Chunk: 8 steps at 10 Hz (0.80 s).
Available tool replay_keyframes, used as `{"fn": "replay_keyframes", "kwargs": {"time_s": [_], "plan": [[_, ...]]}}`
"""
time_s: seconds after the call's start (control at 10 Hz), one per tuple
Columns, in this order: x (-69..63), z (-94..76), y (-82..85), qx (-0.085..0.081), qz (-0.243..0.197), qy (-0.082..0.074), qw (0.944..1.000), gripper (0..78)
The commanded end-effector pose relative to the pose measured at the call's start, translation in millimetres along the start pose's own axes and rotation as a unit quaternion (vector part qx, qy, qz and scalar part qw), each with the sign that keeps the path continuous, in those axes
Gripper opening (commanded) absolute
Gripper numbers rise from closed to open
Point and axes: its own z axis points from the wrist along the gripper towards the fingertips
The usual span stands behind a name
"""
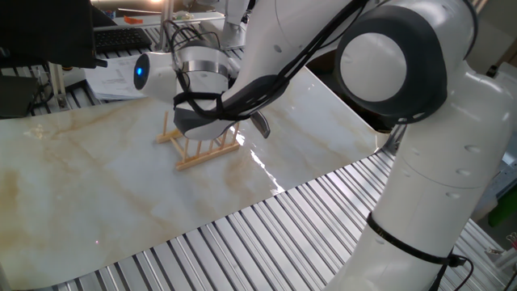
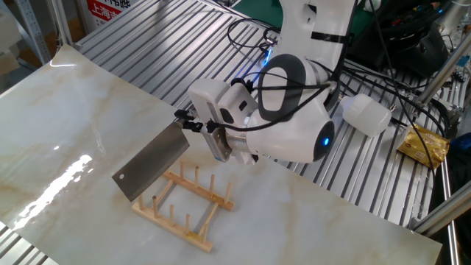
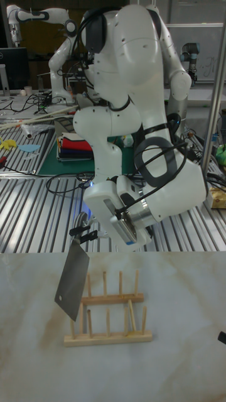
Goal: Put the knife on the knife rack
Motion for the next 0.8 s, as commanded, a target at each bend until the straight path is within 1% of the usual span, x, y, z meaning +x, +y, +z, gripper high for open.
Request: {"fn": "replay_keyframes", "kwargs": {"time_s": [0.1,0.2,0.4,0.5,0.8], "plan": [[-1.2,-0.8,-0.6,0.01,0.004,-0.002,0.9999,1.1],[-1.2,-0.7,-0.5,0.013,0.005,-0.003,0.9999,1.1],[-1.2,-0.7,0.2,0.014,0.008,-0.003,0.9999,1.1],[-0.4,-0.7,1.4,0.018,0.01,-0.002,0.9998,1.1],[1.3,-0.6,5.5,0.023,0.017,-0.002,0.9996,1.1]]}}
